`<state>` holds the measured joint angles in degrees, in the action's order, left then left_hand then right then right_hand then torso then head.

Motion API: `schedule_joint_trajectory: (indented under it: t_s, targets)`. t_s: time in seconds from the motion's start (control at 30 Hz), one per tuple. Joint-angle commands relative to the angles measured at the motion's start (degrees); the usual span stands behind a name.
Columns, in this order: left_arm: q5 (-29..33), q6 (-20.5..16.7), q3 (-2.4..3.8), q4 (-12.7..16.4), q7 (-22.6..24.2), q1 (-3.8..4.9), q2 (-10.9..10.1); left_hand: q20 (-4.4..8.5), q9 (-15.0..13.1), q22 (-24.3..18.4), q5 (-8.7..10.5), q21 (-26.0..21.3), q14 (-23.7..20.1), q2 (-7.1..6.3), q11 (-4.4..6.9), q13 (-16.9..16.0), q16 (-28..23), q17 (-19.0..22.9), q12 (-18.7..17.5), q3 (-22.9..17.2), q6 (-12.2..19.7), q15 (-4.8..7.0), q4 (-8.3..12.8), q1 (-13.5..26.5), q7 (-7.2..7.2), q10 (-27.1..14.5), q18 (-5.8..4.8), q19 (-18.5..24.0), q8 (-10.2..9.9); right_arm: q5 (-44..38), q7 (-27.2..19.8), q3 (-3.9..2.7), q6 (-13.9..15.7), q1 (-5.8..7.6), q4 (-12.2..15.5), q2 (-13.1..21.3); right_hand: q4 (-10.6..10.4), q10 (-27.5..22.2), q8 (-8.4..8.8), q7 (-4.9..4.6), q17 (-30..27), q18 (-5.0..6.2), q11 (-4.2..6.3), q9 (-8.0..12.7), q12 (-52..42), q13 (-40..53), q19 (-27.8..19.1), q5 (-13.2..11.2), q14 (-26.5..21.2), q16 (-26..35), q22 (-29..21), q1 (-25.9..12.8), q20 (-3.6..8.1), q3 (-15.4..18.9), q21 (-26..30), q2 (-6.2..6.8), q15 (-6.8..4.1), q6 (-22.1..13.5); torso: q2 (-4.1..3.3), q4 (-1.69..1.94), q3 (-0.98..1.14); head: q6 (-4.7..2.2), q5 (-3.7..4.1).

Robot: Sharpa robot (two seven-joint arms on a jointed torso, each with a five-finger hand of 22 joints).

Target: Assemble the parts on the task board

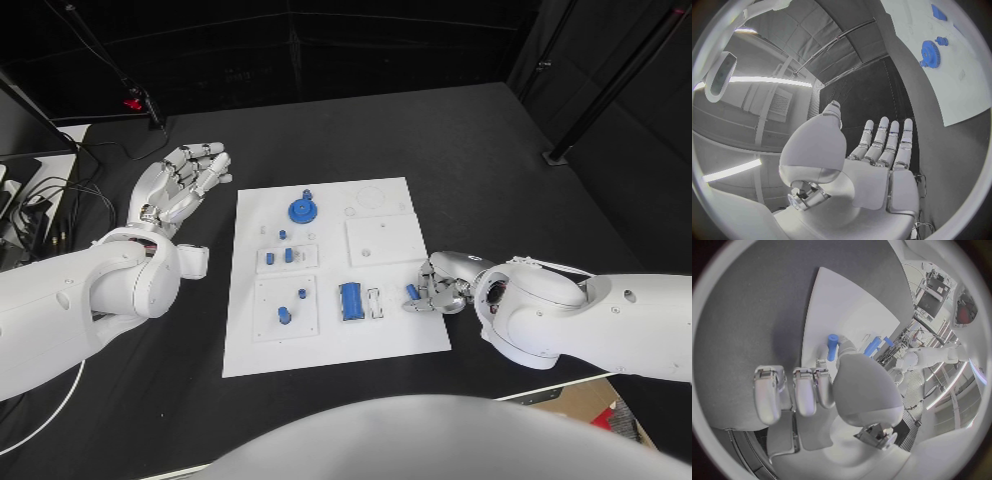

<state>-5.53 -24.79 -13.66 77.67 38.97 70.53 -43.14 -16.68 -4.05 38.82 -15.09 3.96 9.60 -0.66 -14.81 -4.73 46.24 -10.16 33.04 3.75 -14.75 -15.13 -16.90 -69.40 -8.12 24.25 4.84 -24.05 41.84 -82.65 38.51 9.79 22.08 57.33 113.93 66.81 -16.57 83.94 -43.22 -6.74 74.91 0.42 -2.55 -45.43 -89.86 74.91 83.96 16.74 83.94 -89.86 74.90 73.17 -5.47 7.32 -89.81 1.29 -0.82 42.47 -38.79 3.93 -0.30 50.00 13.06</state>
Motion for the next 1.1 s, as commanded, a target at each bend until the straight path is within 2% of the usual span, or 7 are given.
schedule_joint_trajectory:
  t_s: [0.03,0.13,0.23,0.37,0.43,0.6,1.1]
  targets:
    - [0.0,0.5,0.05,0.1,4.3,0.08,0.0,0.05,0.1,-0.1,-0.30,0.3,-0.2,0.69,0.06,0.1,0.3,0.1,0.3,0.1,0.5,0.18,0.1,0.0,-8.84,-0.5,0.12,-0.1,0.4,-0.6,3.1,0.66,-4.9,-0.83,-0.4,-0.3,0.1,6.1,1.30,-0.13,15.1,-0.42,-0.41,24.8,-0.1,15.1,6.0,0.1,6.1,-0.1,15.1,0.5,-0.39,0.3,-0.2,-0.81,0.42,-0.9,-0.03,0.04,0.00,0.00,0.00]
    - [0.0,0.5,0.05,0.1,4.3,0.08,0.0,0.05,0.1,-0.1,-0.30,0.3,-0.2,0.69,0.06,0.1,0.3,0.1,0.3,0.1,0.5,0.18,0.1,0.0,-8.84,-0.5,0.12,-0.1,0.4,-0.6,2.8,0.66,-4.3,-0.89,-0.2,-0.4,0.6,6.1,2.10,-0.28,15.1,-0.42,-0.57,25.5,-0.1,15.1,6.0,0.4,6.1,-0.1,15.1,2.3,-0.52,-0.3,-0.2,-1.50,0.56,-1.0,-0.02,0.01,0.01,0.00,-0.07]
    - [0.0,0.5,0.05,0.1,4.3,0.07,-0.1,0.05,0.1,-0.1,-0.30,0.3,-0.2,0.69,0.06,0.1,0.3,0.1,0.3,0.1,0.5,0.18,0.1,0.0,-8.84,-0.5,0.12,-0.1,0.4,-0.7,2.0,0.66,-2.8,-0.94,0.1,-0.3,2.7,6.1,4.34,-0.42,15.1,-0.42,-0.72,27.1,-0.1,15.1,6.0,0.7,6.1,-0.1,15.1,7.7,-0.62,-3.1,-0.2,-3.79,0.66,-1.0,-0.01,0.00,0.00,0.00,-0.06]
    - [0.0,0.5,0.05,0.1,4.3,0.07,-0.1,0.05,0.1,-0.1,-0.30,0.3,-0.2,0.69,0.06,0.1,0.3,0.1,0.3,0.1,0.5,0.18,0.1,0.0,-8.84,-0.5,0.12,-0.1,0.4,-0.7,0.3,0.66,0.1,-0.97,0.5,-0.1,4.6,6.1,8.51,-0.57,15.1,-0.42,-0.85,30.3,-0.1,15.1,6.0,-5.3,6.1,-0.1,15.1,12.8,-0.87,-7.5,-0.2,-5.05,0.96,1.3,-0.01,-0.01,0.00,0.00,-0.09]
    - [0.0,0.5,0.05,0.1,4.3,0.07,-0.1,0.05,0.1,-0.1,-0.34,0.3,-0.2,0.72,0.06,0.1,0.4,0.1,0.4,0.2,0.5,0.18,0.1,0.0,-8.84,-0.5,0.12,-0.1,0.4,-0.5,-0.6,0.66,1.7,-0.98,0.7,0.0,4.5,6.1,11.01,-0.63,15.1,-0.42,-0.75,32.1,-0.1,15.1,6.0,-9.1,6.1,-0.1,15.1,14.1,-0.92,-12.1,-0.2,-3.95,1.06,3.6,-0.02,-0.08,0.00,0.00,-0.20]
    - [0.0,0.4,0.05,0.1,4.3,0.06,-0.2,0.05,0.1,-0.1,-0.34,0.3,-0.2,0.72,0.06,0.1,0.4,0.1,0.4,0.2,0.5,0.18,0.1,0.0,-8.84,-0.5,0.12,-0.1,0.4,1.0,-2.9,0.65,5.7,-0.99,1.4,0.6,3.8,6.1,15.55,-0.01,15.1,-0.42,-0.30,34.9,-0.1,15.1,6.0,-8.6,6.1,-0.1,15.1,13.2,-0.77,-19.6,-0.2,-0.21,0.91,8.6,-0.04,-0.01,0.01,0.00,-0.12]
    - [0.0,0.5,0.05,0.0,4.2,-0.13,-0.2,0.05,0.1,-0.1,-0.36,0.3,-0.2,0.74,0.06,0.1,0.4,0.2,0.4,0.2,0.5,0.18,0.1,0.0,-8.84,-0.5,0.12,-0.1,0.4,7.4,-9.0,0.63,14.8,-0.97,4.3,2.9,4.8,6.1,17.82,-0.23,15.1,-0.42,-0.58,36.1,-0.1,15.1,6.0,-7.3,6.1,-0.1,15.1,12.3,-0.81,-23.3,-0.2,1.41,0.85,10.3,0.02,0.07,-0.03,0.00,-0.12]
